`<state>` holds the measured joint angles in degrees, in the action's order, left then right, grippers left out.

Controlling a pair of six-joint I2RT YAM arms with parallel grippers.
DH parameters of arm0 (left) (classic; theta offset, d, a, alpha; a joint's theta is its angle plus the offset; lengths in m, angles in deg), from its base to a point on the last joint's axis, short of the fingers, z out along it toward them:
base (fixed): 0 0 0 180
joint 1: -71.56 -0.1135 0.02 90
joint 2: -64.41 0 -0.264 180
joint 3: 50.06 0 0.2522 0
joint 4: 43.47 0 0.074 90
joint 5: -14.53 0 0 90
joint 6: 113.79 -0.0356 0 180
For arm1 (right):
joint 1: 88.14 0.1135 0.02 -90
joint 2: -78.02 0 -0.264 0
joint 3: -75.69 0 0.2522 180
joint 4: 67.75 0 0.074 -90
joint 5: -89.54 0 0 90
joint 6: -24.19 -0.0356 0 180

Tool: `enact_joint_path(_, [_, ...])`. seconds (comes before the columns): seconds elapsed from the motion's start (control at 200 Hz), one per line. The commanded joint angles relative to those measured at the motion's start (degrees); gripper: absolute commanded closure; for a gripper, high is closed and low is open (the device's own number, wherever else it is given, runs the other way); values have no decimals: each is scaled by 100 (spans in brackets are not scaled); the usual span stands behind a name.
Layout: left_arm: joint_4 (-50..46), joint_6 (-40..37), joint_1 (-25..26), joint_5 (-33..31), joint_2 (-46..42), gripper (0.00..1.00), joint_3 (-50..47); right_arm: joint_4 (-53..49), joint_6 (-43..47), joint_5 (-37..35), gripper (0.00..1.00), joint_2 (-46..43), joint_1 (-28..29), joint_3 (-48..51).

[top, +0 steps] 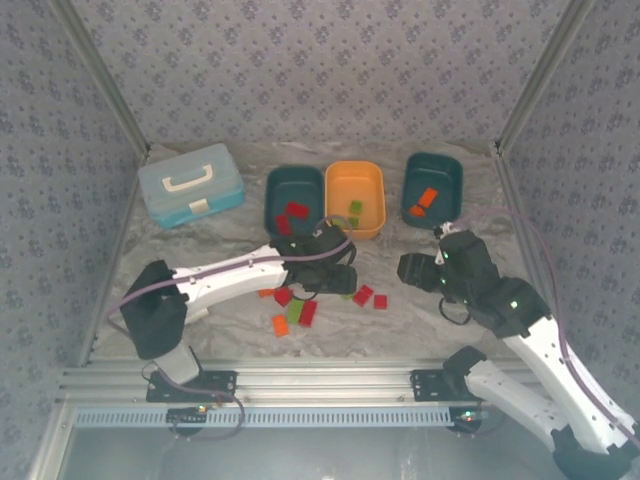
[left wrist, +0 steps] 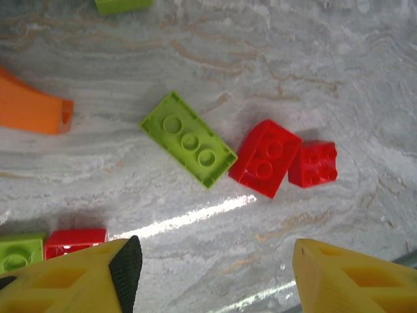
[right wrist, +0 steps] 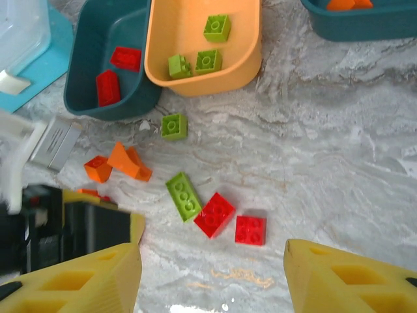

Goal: Sort the legos into containers by color

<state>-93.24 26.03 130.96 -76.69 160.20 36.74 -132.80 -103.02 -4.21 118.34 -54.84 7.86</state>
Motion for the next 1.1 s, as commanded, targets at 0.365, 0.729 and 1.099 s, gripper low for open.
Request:
enact_joint_path(0.365, [-953, -64, -1016, -620, -1539, 32, -1439, 142, -373, -35, 40, 87, 575, 358])
enact_joint_path(0.729, [-669, -847, -1302, -298, -736, 40, -1585, 320, -640, -284, 39, 152, 1059, 589])
enact_joint_path(1.099, [-327, -922, -1378, -89, -260, 45, -1644, 384, -698, -368, 39, 276, 1195, 581])
